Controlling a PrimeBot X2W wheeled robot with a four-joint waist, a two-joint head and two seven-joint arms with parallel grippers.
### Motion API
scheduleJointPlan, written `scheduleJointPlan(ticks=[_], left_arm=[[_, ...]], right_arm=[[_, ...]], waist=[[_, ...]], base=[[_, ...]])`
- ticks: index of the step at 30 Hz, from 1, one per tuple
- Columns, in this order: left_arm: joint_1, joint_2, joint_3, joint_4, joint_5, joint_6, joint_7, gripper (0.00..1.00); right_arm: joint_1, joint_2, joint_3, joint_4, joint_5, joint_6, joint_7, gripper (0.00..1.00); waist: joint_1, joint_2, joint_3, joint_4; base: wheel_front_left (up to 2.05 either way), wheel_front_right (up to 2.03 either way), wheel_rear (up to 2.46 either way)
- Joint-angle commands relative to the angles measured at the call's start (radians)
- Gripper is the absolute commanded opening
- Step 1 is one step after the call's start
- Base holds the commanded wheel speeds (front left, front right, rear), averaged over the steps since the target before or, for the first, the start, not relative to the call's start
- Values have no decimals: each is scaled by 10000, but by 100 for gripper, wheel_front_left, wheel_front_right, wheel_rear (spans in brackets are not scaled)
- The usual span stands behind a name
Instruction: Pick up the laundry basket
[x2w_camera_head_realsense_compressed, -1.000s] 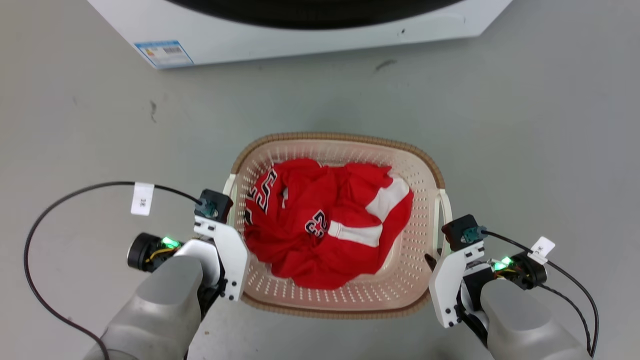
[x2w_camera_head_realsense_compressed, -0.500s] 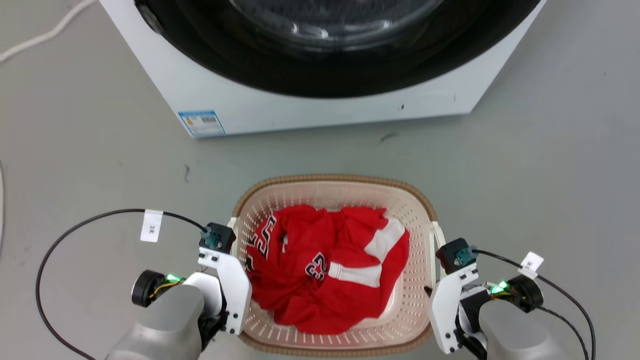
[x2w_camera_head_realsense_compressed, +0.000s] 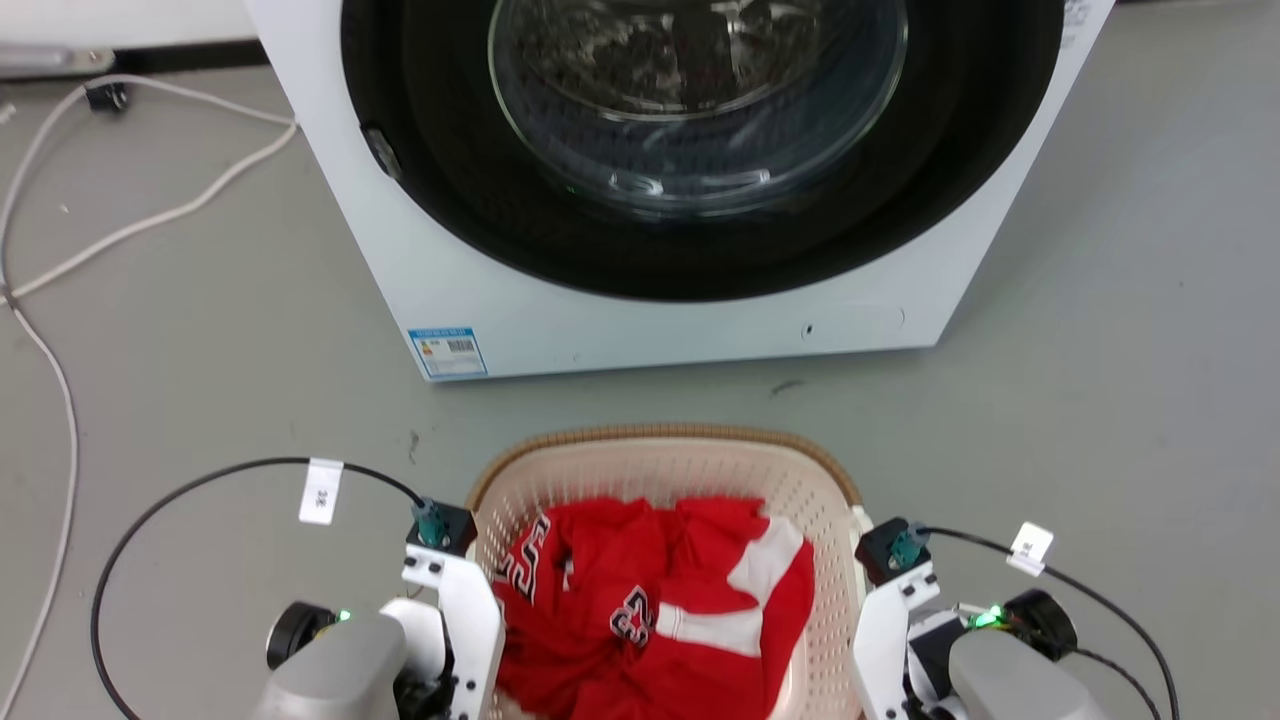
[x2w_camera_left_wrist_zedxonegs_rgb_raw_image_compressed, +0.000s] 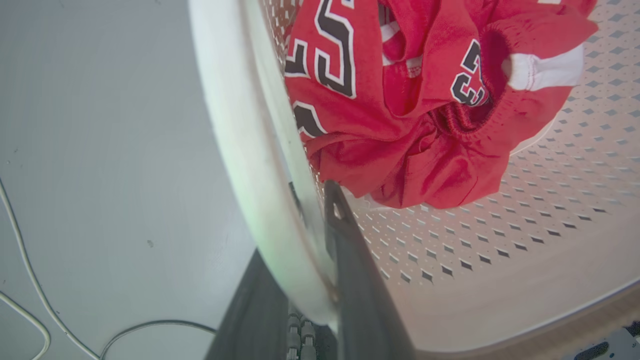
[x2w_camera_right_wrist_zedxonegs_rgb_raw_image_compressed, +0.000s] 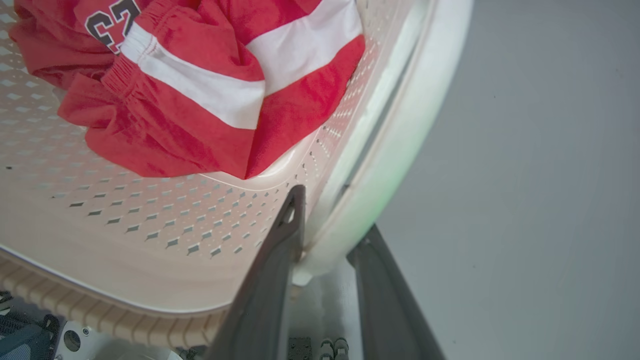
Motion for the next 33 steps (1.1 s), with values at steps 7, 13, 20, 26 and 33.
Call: scheduleJointPlan(ticks=[7, 13, 20, 26, 33], left_arm=[[470, 64, -518, -425, -617, -114, 797, 0], [567, 131, -809, -477, -1062, -114, 1039, 0], [600, 134, -982, -417, -1288, -114, 1061, 0], [638, 96, -1084, -388, -1441, -114, 1064, 0], [626, 71, -1182, -367, -1592, -115, 1050, 0]], right_arm=[[293, 3, 741, -107, 374, -10, 651, 0], [349, 3, 1282, -77, 877, -10, 1017, 0], [292, 3, 1640, -20, 1203, -10, 1084, 0], [223, -28, 1864, 50, 1435, -10, 1096, 0], [176, -74, 2095, 96, 1675, -10, 1163, 0]], waist=[[2, 0, -852, 172], [2, 0, -1312, 236], [2, 0, -1503, 220], [2, 0, -1556, 206], [2, 0, -1605, 194]], base=[[0, 0, 0], [0, 0, 0], [0, 0, 0], [0, 0, 0], [0, 0, 0]])
